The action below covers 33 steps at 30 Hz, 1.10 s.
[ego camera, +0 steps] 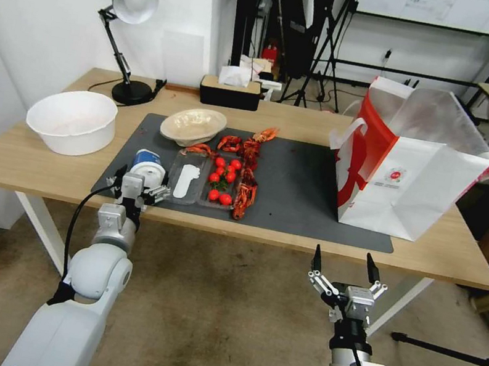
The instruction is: Pick up the trash from the table and place it into the takeout bag.
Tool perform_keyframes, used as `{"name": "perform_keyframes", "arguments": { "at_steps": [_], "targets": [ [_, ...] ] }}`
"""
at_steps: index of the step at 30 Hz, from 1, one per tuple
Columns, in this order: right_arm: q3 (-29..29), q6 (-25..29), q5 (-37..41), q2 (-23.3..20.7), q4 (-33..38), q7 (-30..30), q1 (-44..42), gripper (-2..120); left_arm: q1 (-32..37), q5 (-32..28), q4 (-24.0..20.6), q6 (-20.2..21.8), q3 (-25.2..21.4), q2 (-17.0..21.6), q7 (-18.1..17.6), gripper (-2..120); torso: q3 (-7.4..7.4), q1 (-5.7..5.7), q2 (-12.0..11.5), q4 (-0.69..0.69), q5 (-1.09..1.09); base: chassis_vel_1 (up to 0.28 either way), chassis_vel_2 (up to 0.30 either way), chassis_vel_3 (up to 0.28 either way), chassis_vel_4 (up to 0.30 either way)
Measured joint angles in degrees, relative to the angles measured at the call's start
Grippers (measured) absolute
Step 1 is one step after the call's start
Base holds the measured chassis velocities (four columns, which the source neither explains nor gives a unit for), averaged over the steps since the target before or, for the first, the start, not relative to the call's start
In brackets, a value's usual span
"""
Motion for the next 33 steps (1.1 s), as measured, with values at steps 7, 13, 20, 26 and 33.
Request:
{"name": "perform_keyframes", "arguments": {
  "at_steps": [7, 13, 20, 26, 33],
  "targets": [
    [0.0, 0.0, -0.1, 0.2, 0.0, 0.0, -0.1, 100, 0.0, 0.0, 0.1, 0.5, 0.1, 0.3, 0.0, 99, 0.0, 0.0, 0.0, 0.0, 0.0, 0.0, 0.0, 0.0, 0.0],
    [0.0, 0.0, -0.3, 0.4, 0.0, 0.0, -0.1, 100, -0.1, -0.2, 0.2, 1.0, 0.0, 0.9, 0.0, 74, 0.0, 0.0, 0.0, 0.0, 0.0, 0.0, 0.0, 0.0, 0.0],
    [-0.3, 0.0, -0.7, 0.9, -0.1, 0.0, 0.0, 100, -0.2, -1.1, 0.4, -0.1, -0.4, 2.5, 0.0, 68, 0.0, 0.0, 0.0, 0.0, 0.0, 0.0, 0.0, 0.0, 0.0],
    [-0.1, 0.0, -0.9, 1.1, -0.1, 0.1, -0.1, 100, -3.9, -7.1, -1.9, -6.9, 4.4, 10.1, 3.4, 66, 0.0, 0.0, 0.0, 0.0, 0.01, 0.0, 0.0, 0.0, 0.0],
    [0.9, -0.1, -0.7, 1.1, 0.5, 0.2, -0.3, 100, -21.4, -20.7, -2.2, -9.6, 17.7, 20.5, 6.9, 65, 0.02, 0.0, 0.0, -0.01, 0.02, 0.0, 0.0, 0.0, 0.0]
  ]
}}
